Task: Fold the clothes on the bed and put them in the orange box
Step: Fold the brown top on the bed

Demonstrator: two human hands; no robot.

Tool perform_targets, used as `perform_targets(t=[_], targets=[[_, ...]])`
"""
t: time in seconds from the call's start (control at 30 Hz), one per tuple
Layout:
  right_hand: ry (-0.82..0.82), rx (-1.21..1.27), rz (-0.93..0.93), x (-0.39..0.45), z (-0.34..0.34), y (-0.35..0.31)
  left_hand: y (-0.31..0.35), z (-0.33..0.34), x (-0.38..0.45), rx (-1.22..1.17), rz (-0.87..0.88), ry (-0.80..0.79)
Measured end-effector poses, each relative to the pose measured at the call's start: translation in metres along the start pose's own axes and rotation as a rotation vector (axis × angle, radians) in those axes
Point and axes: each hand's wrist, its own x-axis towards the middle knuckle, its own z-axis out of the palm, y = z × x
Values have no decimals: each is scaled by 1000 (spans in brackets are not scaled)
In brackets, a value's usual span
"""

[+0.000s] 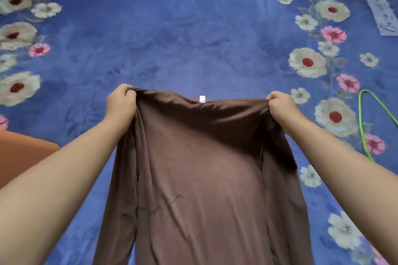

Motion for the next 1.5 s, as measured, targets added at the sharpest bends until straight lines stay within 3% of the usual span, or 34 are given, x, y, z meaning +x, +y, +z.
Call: perform_targets(t=[0.1,0.17,0.23,0.3,0.37,0.43,0.67,0.83,1.0,1.13,1.27,1.4,1.5], targets=[[202,276,-82,15,-6,-18,0,10,12,-57,68,172],[345,241,-133,21,-12,-24,1,15,20,-47,94,240],[427,100,-152,24,-4,-16,-4,25,26,6,112,209],[354,-165,-121,29,15,7,-22,39,30,255,92,57],[151,-517,-21,30,39,35,-42,54,26,565,41,-101],[95,-628,20,28,53,48,-50,63,20,614,-7,-110],[189,-300,39,20,39,64,-70,53,-4,456,-84,-12],[147,-290,106,-22,37,88,-89,60,-45,482,-26,-4],[11,-398,185,-61,30,116,-96,50,-69,452,-91,24],[44,-352,132,-67,24,124,-100,48,-94,508,-111,-88],[193,-543,66,-48,-10,128,-99,34,-81,763,82,-96],[215,-573,79,-42,-28,145,-111,20,-76,922,-8,-39],[169,-462,34,-62,-21,157,-111,15,-92,862,-37,-19]])
